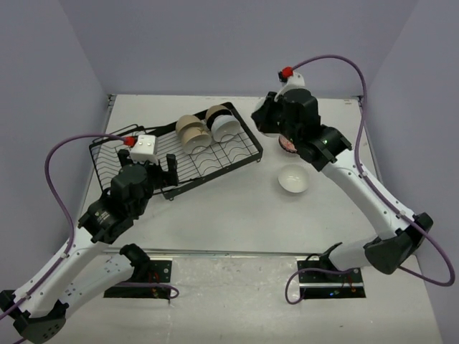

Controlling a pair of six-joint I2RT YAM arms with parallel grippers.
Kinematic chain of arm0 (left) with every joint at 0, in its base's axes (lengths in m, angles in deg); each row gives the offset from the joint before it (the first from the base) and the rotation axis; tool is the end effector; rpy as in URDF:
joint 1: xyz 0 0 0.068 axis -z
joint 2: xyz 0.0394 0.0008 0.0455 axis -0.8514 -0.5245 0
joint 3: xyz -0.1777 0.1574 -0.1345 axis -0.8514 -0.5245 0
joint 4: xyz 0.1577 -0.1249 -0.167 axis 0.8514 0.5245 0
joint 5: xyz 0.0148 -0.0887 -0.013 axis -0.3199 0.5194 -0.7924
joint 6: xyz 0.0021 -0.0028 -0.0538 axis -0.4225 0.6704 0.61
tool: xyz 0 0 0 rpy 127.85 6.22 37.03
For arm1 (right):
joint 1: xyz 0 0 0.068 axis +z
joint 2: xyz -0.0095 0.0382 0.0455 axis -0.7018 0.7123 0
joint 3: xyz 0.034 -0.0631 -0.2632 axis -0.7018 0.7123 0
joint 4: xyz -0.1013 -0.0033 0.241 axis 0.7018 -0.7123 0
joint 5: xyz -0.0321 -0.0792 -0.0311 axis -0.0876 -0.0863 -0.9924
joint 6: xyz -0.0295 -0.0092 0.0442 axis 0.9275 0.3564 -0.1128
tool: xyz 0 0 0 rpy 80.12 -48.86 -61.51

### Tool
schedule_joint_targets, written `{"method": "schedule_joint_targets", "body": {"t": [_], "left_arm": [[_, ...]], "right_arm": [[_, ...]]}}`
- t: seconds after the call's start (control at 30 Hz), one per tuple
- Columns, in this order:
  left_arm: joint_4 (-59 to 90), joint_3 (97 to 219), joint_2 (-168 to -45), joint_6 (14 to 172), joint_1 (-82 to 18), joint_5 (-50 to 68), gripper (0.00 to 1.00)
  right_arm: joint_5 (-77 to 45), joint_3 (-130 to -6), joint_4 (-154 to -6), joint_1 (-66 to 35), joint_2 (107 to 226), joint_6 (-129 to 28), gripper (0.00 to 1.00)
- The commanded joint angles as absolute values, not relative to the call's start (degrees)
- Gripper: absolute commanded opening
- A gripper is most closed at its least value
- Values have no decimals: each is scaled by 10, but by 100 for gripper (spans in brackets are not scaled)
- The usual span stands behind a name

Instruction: Unload the bowls from the dish rack

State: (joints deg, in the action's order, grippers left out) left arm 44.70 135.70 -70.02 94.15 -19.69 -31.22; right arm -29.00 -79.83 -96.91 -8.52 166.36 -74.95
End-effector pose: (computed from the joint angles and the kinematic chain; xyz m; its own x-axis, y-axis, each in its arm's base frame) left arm 0.1256 -0.0765 0.3548 -0.2477 -0.0351 -0.9682 0.0878 0.9944 -0.0585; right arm 0.2618 0.1862 0.4430 -0.3906 0.3573 -0.8484 -0.3569 0.7907 0.4974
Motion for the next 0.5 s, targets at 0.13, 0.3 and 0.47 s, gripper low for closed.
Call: {"method": "schedule_joint_targets", "body": {"t": [0.13,0.3,0.47], "left_arm": [[422,1357,-693,930,-202,-307,100],[422,1355,-690,931,-201,-299,100],[421,1351,-684,931,-201,-290,100]], "right_arm": [[-457,-802,-1374,-97,1687,-605,0],[-430,-776,-1404,-115,1713,-586,0],[-417,-758,-1403,-128,1762,-589,0]]}}
